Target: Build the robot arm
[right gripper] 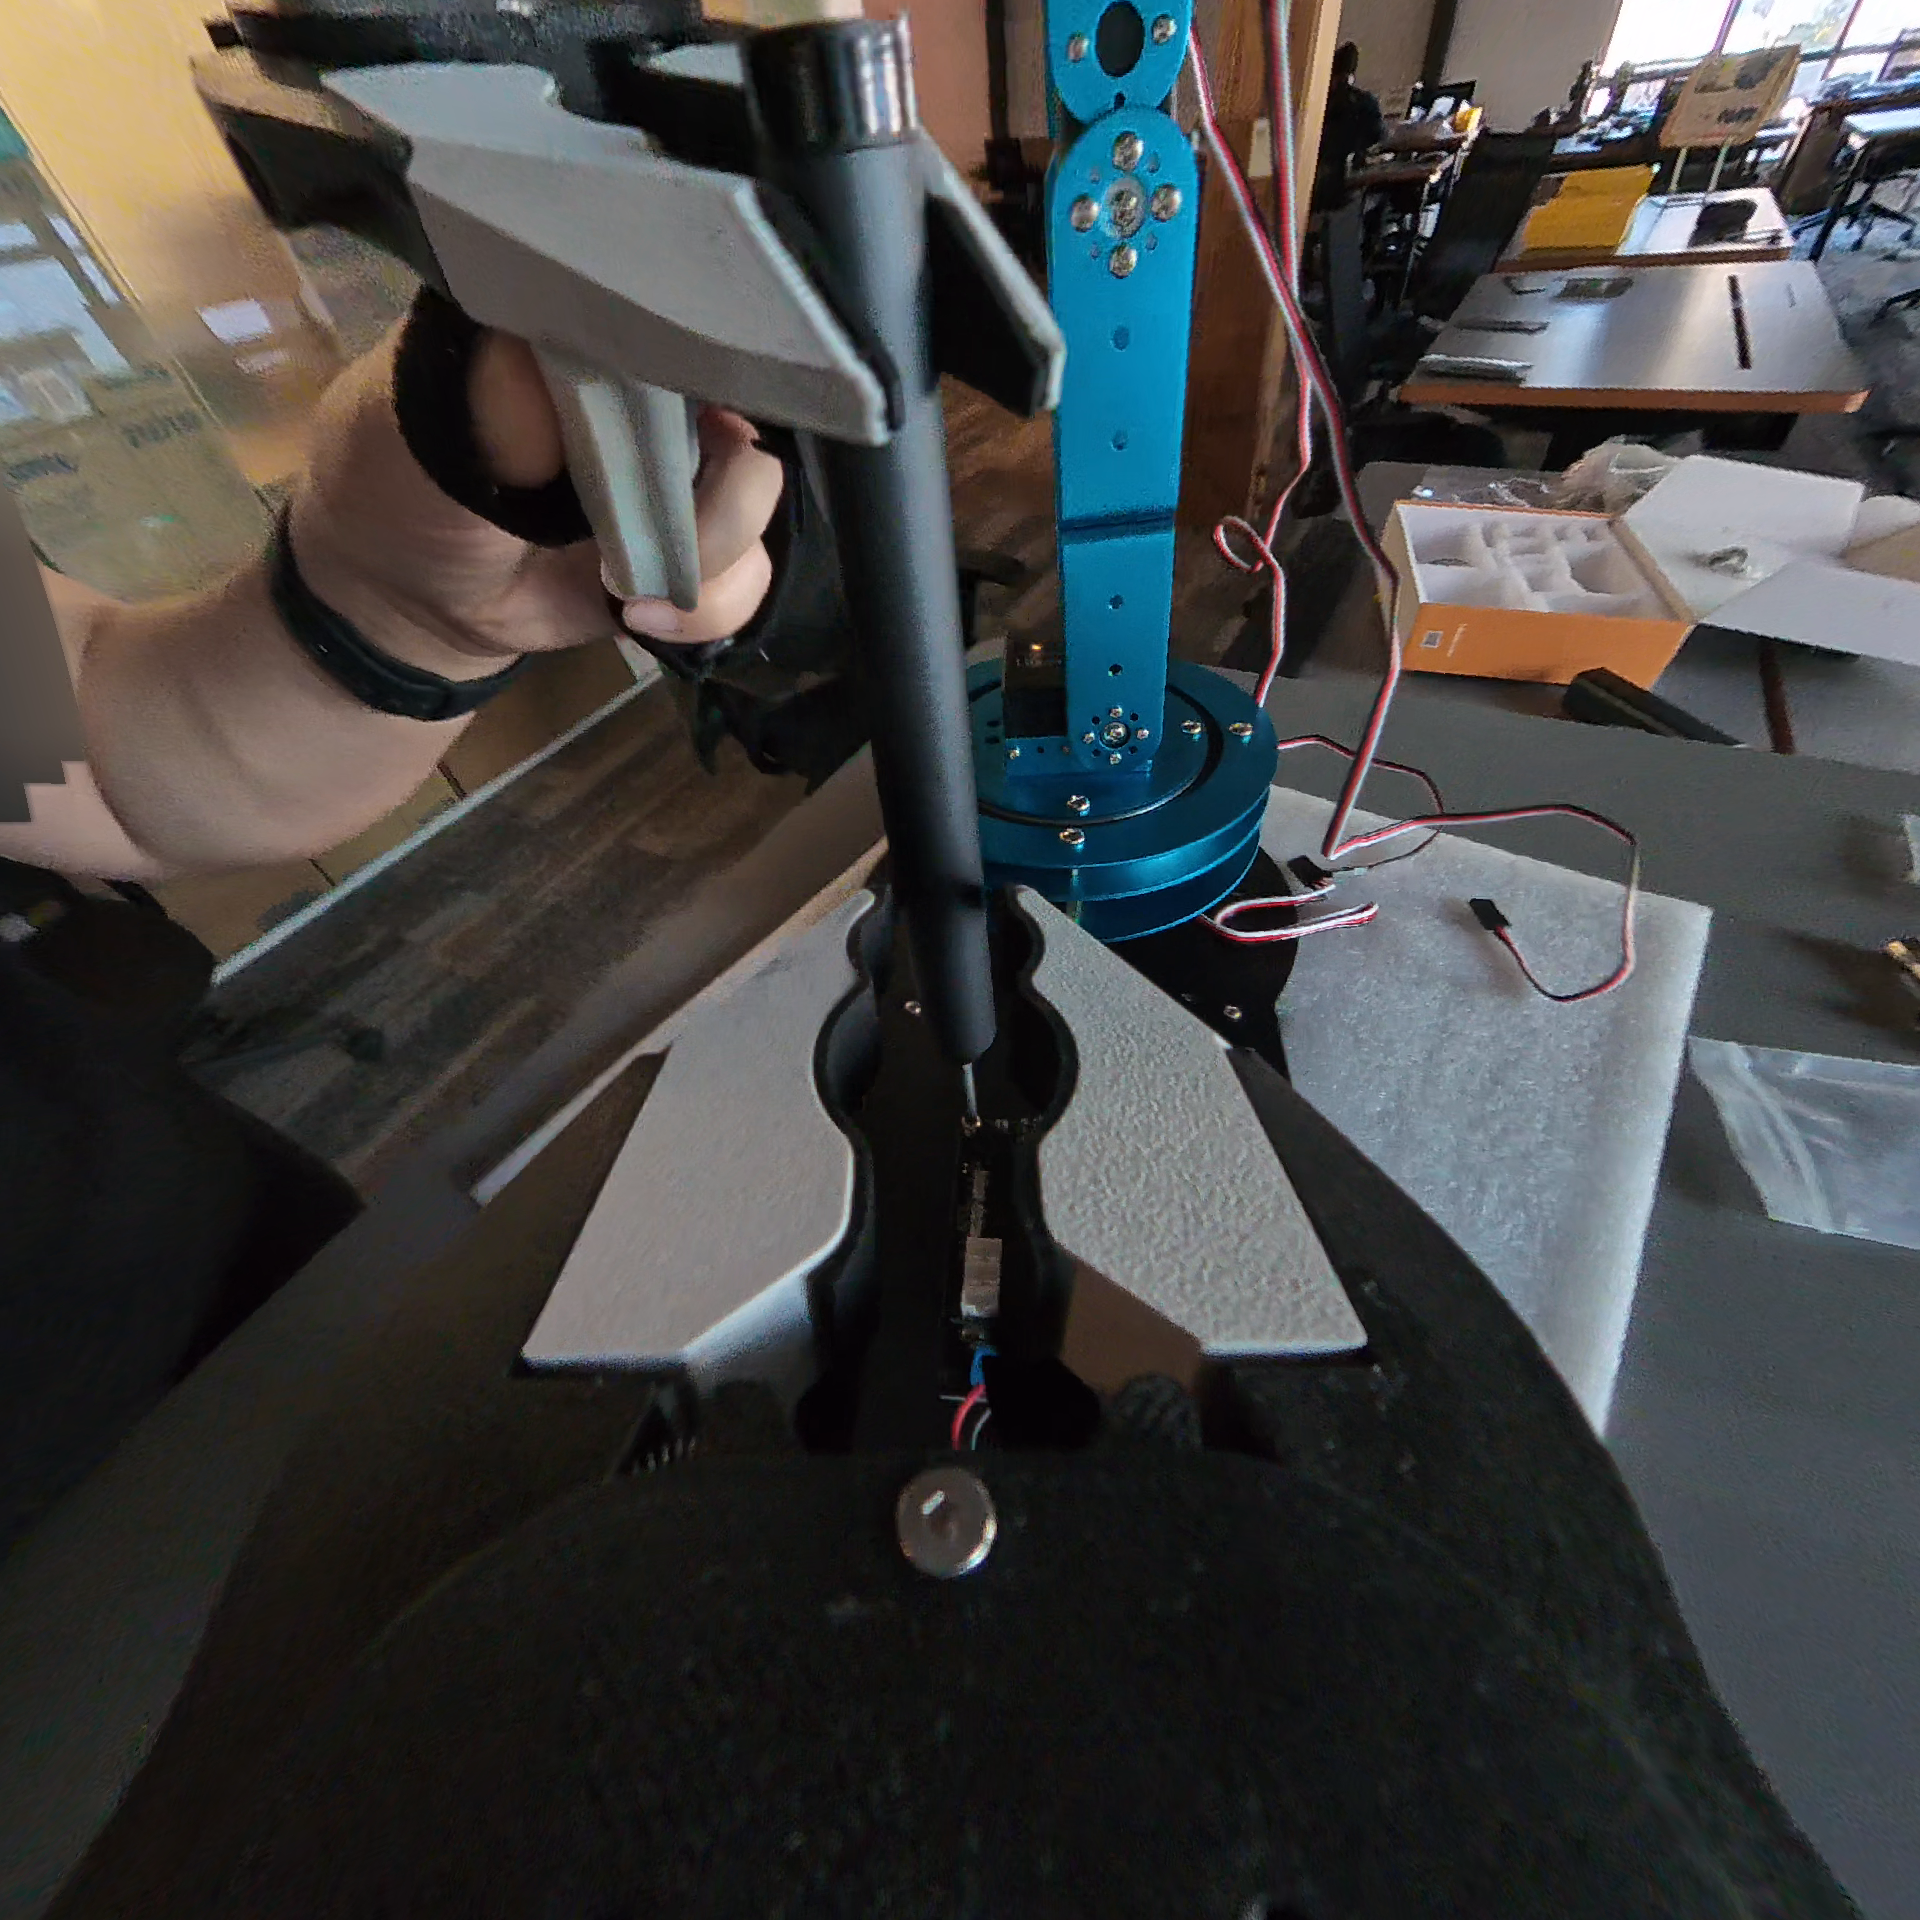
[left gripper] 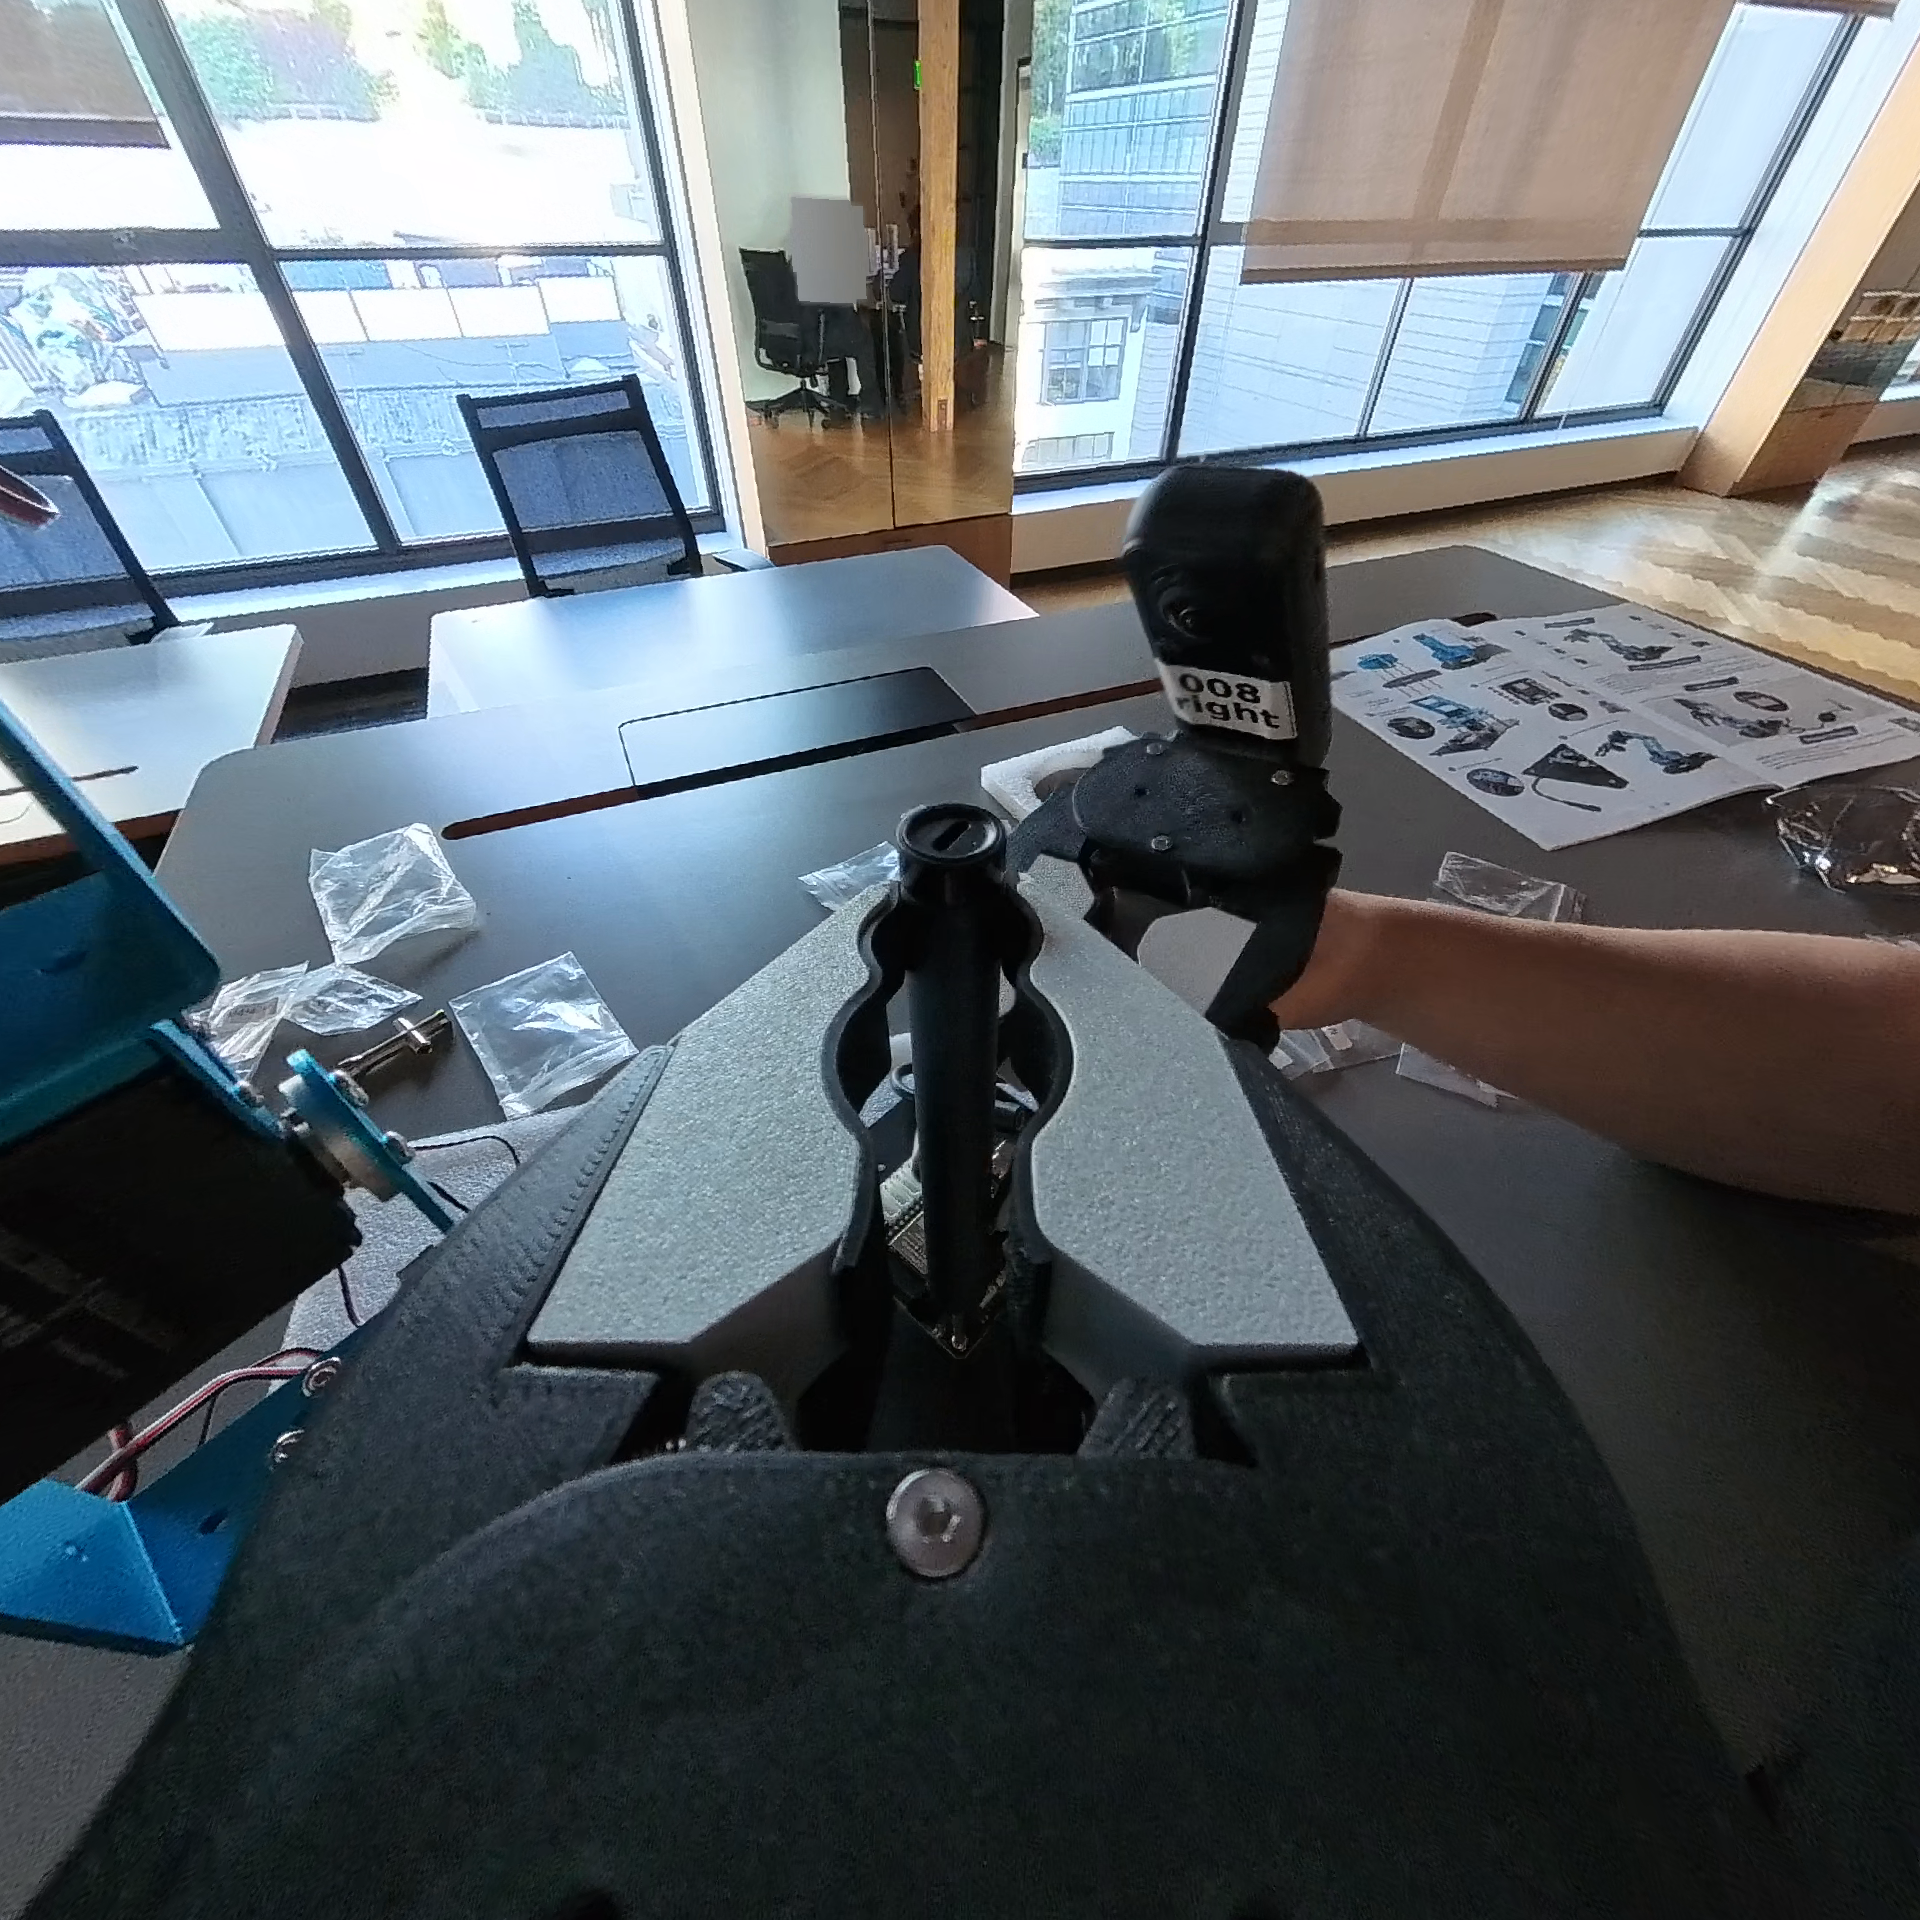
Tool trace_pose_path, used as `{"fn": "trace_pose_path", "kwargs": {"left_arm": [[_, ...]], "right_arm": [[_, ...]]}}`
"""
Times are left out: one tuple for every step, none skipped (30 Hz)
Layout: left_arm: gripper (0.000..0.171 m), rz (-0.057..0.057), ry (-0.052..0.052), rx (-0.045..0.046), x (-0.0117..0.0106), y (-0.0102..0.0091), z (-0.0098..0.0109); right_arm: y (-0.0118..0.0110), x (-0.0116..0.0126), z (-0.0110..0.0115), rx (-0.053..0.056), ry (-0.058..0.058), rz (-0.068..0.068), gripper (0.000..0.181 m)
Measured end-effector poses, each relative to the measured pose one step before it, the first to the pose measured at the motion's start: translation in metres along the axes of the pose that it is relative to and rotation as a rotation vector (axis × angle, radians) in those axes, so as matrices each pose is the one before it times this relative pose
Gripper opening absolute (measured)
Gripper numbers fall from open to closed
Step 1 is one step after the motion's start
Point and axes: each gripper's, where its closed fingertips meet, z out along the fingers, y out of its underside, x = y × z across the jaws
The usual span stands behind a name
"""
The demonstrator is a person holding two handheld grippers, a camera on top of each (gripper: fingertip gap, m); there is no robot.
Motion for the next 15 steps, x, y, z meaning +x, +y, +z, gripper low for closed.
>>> {"fn": "trace_pose_path", "kwargs": {"left_arm": [[0.016, -0.0025, 0.0019, 0.00069, 0.00014, -0.00002, 0.00016], [0.016, -0.0007, 0.0001, 0.00085, 0.00006, -0.00002, 0.00008], [0.016, 0.0006, 0.0016, 0.00035, 0.00038, -0.00007, 0.00013], [0.016, 0.0017, 0.0018, -0.00086, 0.00055, 0.00011, 0.00001], [0.016, 0.0032, -0.0003, -0.00115, 0.00029, -0.00005, -0.00002], [0.016, 0.0030, 0.0002, -0.00100, 0.00017, 0.00005, -0.00010], [0.016, 0.0012, -0.0003, -0.00057, 0.00003, 0.00010, -0.00015], [0.016, 0.0000, 0.0008, 0.00009, 0.00005, 0.00000, -0.00007], [0.016, -0.0007, 0.0015, 0.00055, 0.00015, 0.00005, -0.00010], [0.016, -0.0013, 0.0012, 0.00082, 0.00006, 0.00000, -0.00003], [0.016, -0.0005, 0.0005, 0.00086, 0.00013, 0.00000, -0.00006], [0.016, 0.0009, 0.0002, 0.00065, 0.00024, -0.00010, 0.00009], [0.016, 0.0018, 0.0001, 0.00033, 0.00039, 0.00005, 0.00006], [0.016, 0.0019, -0.0001, 0.00032, 0.00039, -0.00009, 0.00025], [0.016, 0.0019, -0.0001, -0.00021, 0.00039, -0.00001, 0.00022]], "right_arm": [[-0.00002, -0.00014, 0.00054, -0.0042, 0.0084, -0.0134, 0.022], [-0.00010, -0.00084, 0.00056, 0.0008, -0.0029, 0.0004, 0.022], [0.00011, -0.00043, 0.00032, 0.0027, -0.0057, 0.0096, 0.019], [-0.00027, -0.00052, 0.00002, 0.0067, -0.0085, 0.0129, 0.018], [-0.00039, -0.00040, -0.00012, 0.0046, -0.0066, 0.0116, 0.017], [-0.00031, 0.00031, -0.00021, 0.0026, 0.0011, 0.0005, 0.016], [0.00040, -0.00007, 0.00009, -0.0030, 0.0012, -0.0024, 0.016], [-0.00008, -0.00015, 0.00005, -0.0024, 0.0011, -0.0020, 0.016], [0.00017, -0.00003, -0.00006, -0.0018, 0.0035, -0.0100, 0.016], [0.00008, -0.00010, 0.00003, -0.0008, 0.0021, -0.0074, 0.017], [0.00010, -0.00015, 0.00001, -0.0012, -0.0022, 0.0034, 0.016], [0.00017, -0.00002, -0.00013, -0.0007, -0.0022, 0.0018, 0.015], [0.00008, -0.00019, -0.00021, -0.0002, -0.0016, -0.0020, 0.015], [0.00010, 0.00002, -0.00020, -0.0001, 0.0008, -0.0044, 0.016], [0.00009, 0.00000, -0.00018, -0.0010, 0.0011, -0.0023, 0.015]]}}
